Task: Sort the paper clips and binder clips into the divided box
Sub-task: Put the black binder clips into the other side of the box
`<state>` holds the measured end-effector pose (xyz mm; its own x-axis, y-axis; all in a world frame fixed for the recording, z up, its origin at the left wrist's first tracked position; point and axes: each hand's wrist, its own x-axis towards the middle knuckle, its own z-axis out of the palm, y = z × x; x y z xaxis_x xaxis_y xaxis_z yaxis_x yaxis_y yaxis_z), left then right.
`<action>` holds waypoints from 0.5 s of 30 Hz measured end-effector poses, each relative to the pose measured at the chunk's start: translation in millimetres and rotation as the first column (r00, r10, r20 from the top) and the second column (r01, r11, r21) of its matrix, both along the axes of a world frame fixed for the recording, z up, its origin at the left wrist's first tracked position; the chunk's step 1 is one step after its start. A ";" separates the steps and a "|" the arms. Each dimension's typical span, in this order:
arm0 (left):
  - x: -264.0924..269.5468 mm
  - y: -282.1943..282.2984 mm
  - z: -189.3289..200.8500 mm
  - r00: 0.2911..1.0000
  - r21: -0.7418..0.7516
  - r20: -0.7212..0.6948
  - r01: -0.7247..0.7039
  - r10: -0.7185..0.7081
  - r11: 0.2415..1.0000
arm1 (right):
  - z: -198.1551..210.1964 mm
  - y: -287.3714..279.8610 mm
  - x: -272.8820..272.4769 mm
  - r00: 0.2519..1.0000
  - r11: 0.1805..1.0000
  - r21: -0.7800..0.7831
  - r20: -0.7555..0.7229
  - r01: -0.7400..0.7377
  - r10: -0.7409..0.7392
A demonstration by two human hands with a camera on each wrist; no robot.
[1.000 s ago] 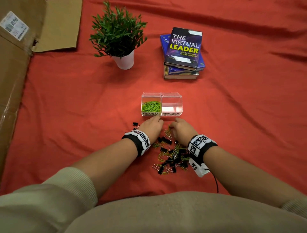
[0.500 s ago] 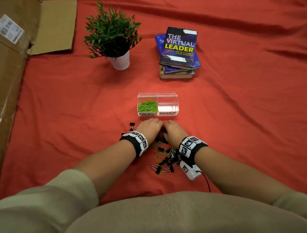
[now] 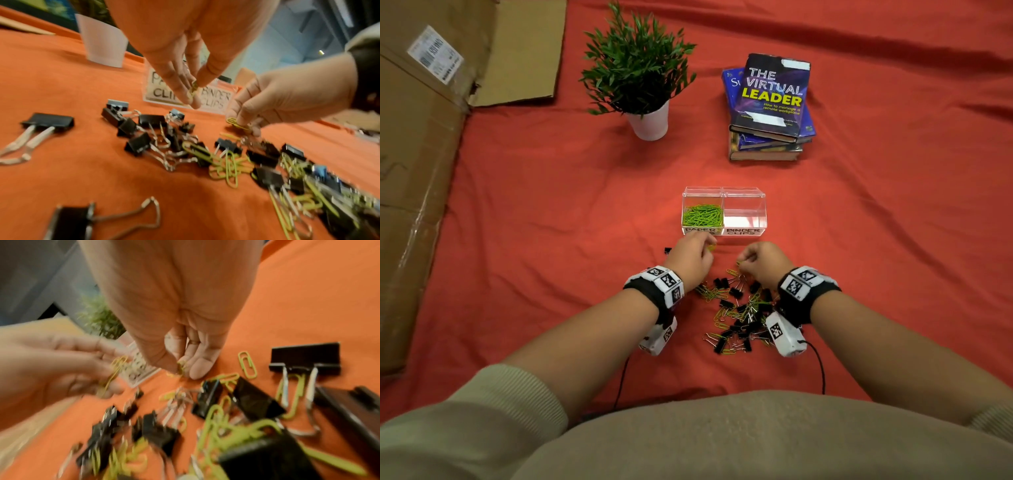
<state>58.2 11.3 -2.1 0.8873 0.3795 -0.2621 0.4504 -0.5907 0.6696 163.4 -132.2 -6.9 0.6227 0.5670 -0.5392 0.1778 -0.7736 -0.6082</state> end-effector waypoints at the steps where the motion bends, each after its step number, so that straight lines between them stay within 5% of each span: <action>1: -0.6 2.9 2.8 1.000 -0.042 -0.006 -0.012 0.012 0.999 | 3.2 -2.2 4.6 0.997 0.999 0.023 -0.067 0.041 -0.040; 6: -5.8 16.6 4.6 0.993 -0.211 -0.108 -0.078 0.056 0.974 | 14.9 -5.6 17.6 0.842 0.919 0.139 -0.469 0.368 -0.266; 9: -8.9 15.5 1.6 0.981 -0.327 -0.172 -0.145 0.092 0.934 | 13.2 -0.4 12.9 0.799 0.907 0.119 -0.528 0.404 -0.287; 12: -11.5 8.0 -0.7 0.978 -0.239 -0.209 -0.076 0.025 0.968 | 4.2 7.5 2.0 0.982 0.997 0.018 -0.175 0.076 -0.072; 15: -15.7 3.9 -4.2 0.961 -0.066 -0.255 0.093 -0.107 0.993 | -2.1 15.5 -8.7 0.935 0.944 -0.190 0.183 -0.269 0.304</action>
